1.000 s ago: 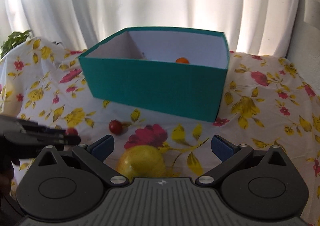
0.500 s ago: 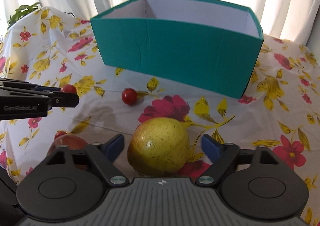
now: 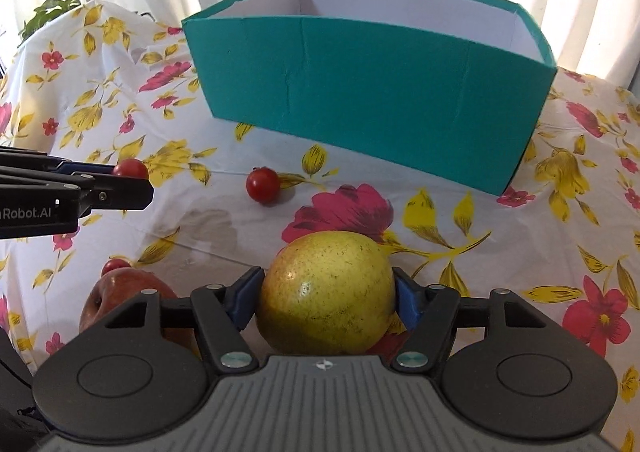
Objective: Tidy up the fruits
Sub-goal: 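Drop the cherry tomato into the teal box with the left tool while the right tool carries the pear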
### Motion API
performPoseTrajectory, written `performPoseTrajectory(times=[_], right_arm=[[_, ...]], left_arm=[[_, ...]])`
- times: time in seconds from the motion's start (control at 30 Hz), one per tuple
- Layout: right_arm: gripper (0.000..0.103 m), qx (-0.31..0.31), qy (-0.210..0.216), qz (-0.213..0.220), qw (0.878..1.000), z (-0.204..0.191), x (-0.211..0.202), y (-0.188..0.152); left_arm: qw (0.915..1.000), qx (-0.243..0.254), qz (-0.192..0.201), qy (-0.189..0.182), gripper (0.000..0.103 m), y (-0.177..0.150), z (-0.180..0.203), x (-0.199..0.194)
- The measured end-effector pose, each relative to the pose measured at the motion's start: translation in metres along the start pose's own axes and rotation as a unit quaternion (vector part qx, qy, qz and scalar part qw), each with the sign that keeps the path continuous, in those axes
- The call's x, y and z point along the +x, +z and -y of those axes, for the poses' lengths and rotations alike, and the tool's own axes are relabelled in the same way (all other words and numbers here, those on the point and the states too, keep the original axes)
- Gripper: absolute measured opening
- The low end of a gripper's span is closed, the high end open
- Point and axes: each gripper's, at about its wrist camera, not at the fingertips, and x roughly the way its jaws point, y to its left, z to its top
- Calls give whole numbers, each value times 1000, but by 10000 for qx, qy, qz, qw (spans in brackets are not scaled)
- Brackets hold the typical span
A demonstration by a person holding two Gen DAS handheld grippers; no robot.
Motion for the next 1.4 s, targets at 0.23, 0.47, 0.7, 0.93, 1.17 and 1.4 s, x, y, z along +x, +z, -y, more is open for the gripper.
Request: performPoseTrajectory(times=[0.23,0.47,0.7,0.93,1.17,1.4], right_arm=[[67,169,-75,447,9988,12,-23,15],[67,396,-296,950,9943,31,-51,32],[67,599,-534,1209,9894,48,-67,37],[67,689,-608,1276,9876,53,-72,37],[67,753,-677,1328,9860,54,-75,36],[67,747,-716,1364,9852,56,-74,41]], left_arm=[[9994,146,326,33,30,35,2,-10],[9951,302,861,390,30,100,11,-6],[9945,45,764,713,29,144,10,43],[9944,103,630,840,29,144,14,74],[9953,129,513,811,30,142,15,95],[9961,104,308,826,30,142,11,110]])
